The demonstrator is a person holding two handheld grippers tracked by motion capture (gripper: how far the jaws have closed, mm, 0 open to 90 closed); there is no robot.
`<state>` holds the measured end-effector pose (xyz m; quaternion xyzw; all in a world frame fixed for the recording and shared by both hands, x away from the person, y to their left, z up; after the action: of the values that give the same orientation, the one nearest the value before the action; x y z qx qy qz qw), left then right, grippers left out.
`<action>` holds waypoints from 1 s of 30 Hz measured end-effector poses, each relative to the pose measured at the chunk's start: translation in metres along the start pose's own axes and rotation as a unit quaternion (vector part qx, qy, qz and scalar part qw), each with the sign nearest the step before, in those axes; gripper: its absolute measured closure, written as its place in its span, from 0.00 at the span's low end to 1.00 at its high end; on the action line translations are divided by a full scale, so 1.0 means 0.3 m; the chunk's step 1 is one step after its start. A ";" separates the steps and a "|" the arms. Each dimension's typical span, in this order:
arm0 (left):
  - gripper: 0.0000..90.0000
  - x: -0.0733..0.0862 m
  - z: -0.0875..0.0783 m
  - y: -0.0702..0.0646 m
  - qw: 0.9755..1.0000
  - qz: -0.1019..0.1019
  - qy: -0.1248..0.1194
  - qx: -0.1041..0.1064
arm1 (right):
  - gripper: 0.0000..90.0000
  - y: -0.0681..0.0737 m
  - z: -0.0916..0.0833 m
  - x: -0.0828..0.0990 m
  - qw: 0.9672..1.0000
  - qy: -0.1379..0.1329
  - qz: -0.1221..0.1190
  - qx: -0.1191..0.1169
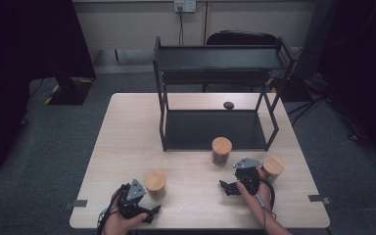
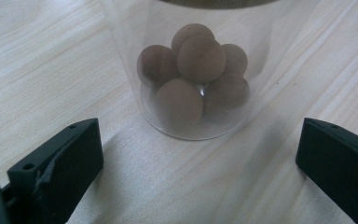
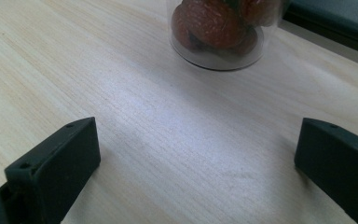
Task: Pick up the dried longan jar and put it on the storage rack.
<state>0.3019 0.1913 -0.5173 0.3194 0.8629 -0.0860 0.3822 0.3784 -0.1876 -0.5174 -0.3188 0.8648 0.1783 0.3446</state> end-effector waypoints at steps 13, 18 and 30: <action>0.03 -0.002 -0.006 0.006 0.999 -0.032 -0.014 0.011 | 0.00 0.000 0.000 0.000 1.000 0.000 0.000 0.000; 0.03 -0.008 -0.008 0.007 0.999 -0.038 -0.023 0.012 | 0.00 0.000 0.000 0.000 1.000 0.000 0.000 0.000; 0.03 -0.030 0.008 0.001 0.999 -0.040 -0.032 0.016 | 0.00 0.000 0.000 0.000 1.000 0.000 -0.001 0.000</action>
<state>0.3079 0.1862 -0.5125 0.2873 0.8611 -0.1248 0.4004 0.3785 -0.1876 -0.5174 -0.3192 0.8647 0.1779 0.3446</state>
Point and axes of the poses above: each handheld gripper's, and its own axes: z roughly forward along the jaws, x roughly out of its underside, y roughly to its left, the point moved 1 cm from there along z, roughly forward along the jaws, and after that the axes turned 8 degrees about -x, right-handed, at the moved point
